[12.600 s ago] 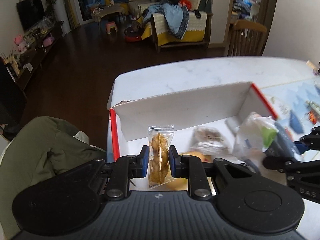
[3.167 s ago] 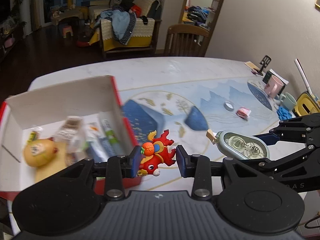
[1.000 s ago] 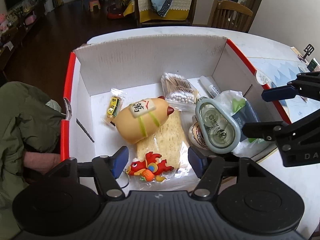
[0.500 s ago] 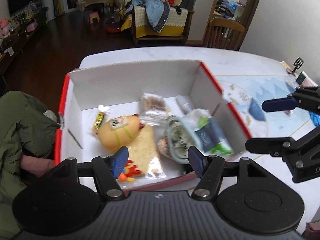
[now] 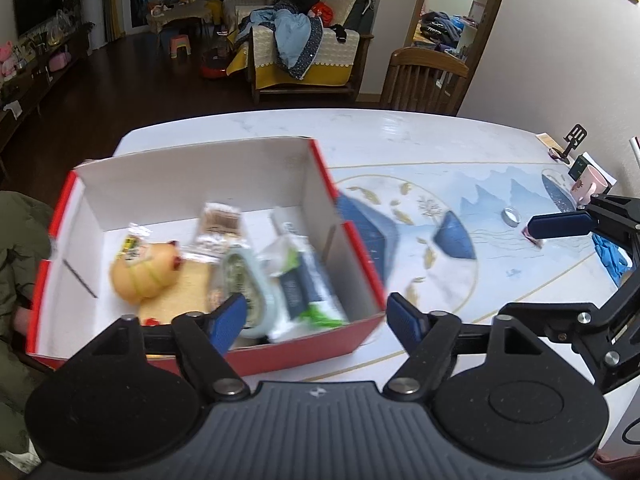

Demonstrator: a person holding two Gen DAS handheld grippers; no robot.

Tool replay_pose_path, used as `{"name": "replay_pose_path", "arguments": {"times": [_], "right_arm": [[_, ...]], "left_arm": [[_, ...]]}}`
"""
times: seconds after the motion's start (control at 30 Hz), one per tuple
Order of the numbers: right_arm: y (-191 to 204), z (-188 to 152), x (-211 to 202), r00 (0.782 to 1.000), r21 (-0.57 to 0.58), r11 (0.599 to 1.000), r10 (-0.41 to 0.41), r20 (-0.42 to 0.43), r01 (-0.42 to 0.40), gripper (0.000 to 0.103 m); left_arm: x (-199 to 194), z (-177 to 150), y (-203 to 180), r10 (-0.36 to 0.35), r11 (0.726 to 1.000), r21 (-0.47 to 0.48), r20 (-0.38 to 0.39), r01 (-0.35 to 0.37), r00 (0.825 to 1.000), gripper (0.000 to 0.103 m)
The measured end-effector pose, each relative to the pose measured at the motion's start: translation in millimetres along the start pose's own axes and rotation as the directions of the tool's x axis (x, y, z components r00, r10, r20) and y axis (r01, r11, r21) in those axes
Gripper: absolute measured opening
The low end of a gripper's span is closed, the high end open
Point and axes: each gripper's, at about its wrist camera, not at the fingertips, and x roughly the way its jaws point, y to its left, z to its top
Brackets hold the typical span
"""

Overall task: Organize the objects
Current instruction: 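Withdraw both open tools from the box back over the table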

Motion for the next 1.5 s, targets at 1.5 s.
{"name": "replay_pose_path", "arguments": {"times": [1.5], "right_arm": [[-280.5,-133.7,-4.6,0.956,0.248,0.928,-0.244,-0.162,0.279,0.095]], "left_arm": [[254.0,89.1,-306.6,-0.081,0.955,0.273,-0.136,0.115,0.987,0.103]]}}
